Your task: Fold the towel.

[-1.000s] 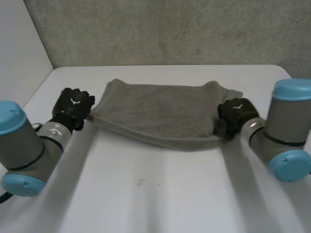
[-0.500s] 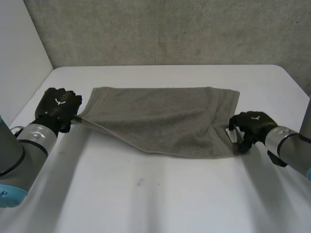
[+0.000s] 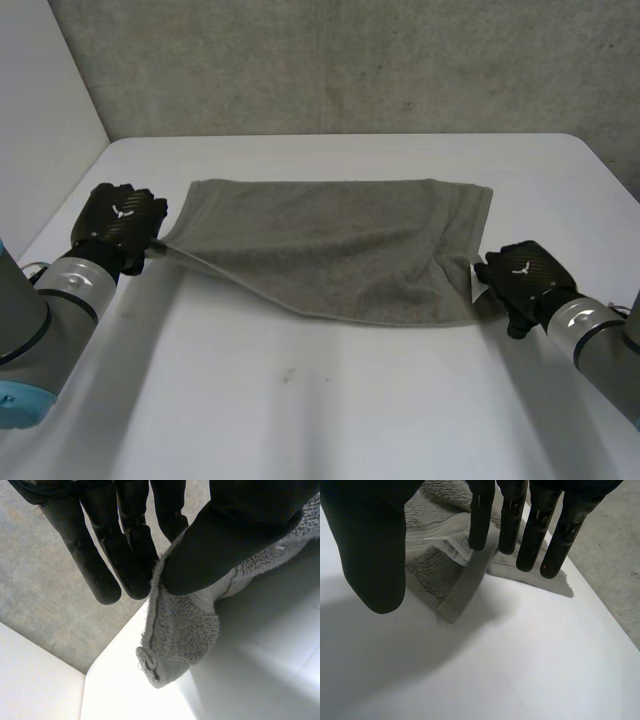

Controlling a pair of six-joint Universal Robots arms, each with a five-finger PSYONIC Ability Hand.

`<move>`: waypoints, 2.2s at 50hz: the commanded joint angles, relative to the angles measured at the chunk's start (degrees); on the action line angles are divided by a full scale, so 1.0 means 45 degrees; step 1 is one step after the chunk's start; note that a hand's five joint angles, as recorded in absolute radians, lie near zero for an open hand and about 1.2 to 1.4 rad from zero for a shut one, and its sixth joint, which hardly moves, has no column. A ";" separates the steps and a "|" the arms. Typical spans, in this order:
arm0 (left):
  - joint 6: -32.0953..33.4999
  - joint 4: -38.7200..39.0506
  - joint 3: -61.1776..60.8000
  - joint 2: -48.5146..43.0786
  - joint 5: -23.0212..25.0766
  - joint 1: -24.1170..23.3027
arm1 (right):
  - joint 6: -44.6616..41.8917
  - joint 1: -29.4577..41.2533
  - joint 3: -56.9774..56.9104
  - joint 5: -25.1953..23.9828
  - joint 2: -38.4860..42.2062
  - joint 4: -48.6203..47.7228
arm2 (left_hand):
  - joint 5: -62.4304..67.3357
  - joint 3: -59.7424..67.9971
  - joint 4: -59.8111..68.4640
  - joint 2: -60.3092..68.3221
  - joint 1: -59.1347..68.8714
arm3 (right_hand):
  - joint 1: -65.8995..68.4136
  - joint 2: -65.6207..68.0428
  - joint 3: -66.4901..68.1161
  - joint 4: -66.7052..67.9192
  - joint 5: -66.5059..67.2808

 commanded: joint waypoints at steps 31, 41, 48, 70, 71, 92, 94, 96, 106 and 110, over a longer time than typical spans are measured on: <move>-0.0059 -0.0219 -0.0089 0.0355 -0.0011 0.0593 | 0.1809 -0.0121 -0.0798 -0.1680 0.0353 0.1807 | 0.2285 0.2287 0.2266 0.2276 0.2437 | 0.2650 0.1759 0.1702 0.1679 0.1841; -0.0059 -0.0219 -0.0089 0.0316 0.0009 0.0593 | 0.2180 -0.0082 -0.0973 -0.1778 0.1074 0.1788 | 0.2285 0.2287 0.2266 0.2276 0.2437 | 0.3546 0.2655 0.2598 0.2575 0.2737; -0.0059 -0.0219 -0.0089 0.0316 0.0028 0.0613 | 0.2180 -0.0062 -0.1247 -0.1699 0.1368 0.1593 | 0.2285 0.2287 0.2266 0.2276 0.2437 | 0.4706 0.3815 0.3758 0.3734 0.3897; -0.0040 -0.0219 -0.0089 0.0316 0.0009 0.0593 | 0.2180 0.0035 -0.1560 -0.1465 0.1837 0.0479 | 0.2285 0.2287 0.2266 0.2276 0.2437 | 0.9864 0.8973 0.8916 0.8893 0.9055; -0.0040 -0.0219 -0.0089 0.0316 0.0009 0.0593 | 0.2200 0.0093 -0.1579 -0.1465 0.1857 0.0421 | 0.2285 0.2287 0.2266 0.2276 0.2437 | 1.0642 0.9750 0.9693 0.9670 0.9832; 0.0468 -0.2758 -0.0831 0.0824 -0.0011 0.0281 | 0.1344 -0.0023 -0.2085 0.0037 -0.0719 0.4882 | 0.2285 0.2287 0.2266 0.2276 0.2437 | 1.2356 1.1465 1.1408 1.1384 1.1546; 0.1225 -0.4391 -0.1142 0.1349 -0.0069 0.0339 | 0.0838 -0.0120 -0.2126 0.0252 -0.1031 0.6015 | 0.2285 0.2287 0.2266 0.2276 0.2437 | 1.2356 1.1465 1.1408 1.1384 1.1546; 0.1674 -0.5114 -0.1356 0.1641 -0.0069 0.0436 | 0.0291 -0.0314 -0.2107 0.0447 -0.1324 0.6954 | 0.2285 0.2287 0.2266 0.2276 0.2437 | 1.2356 1.1465 1.1408 1.1384 1.1546; 0.3905 -0.8208 -0.2882 0.3871 0.0067 0.0379 | -0.3367 -0.1488 -0.0700 0.1386 -0.3729 1.0382 | 0.2285 0.2287 0.2266 0.2276 0.2437 | 1.2356 1.1465 1.1408 1.1384 1.1546; 0.4120 -0.8618 -0.3019 0.4242 0.0359 -0.0205 | -0.3796 -0.1488 -0.0524 0.1134 -0.4354 1.0519 | 0.2285 0.2287 0.2266 0.2276 0.2437 | 1.2356 1.1465 1.1408 1.1384 1.1546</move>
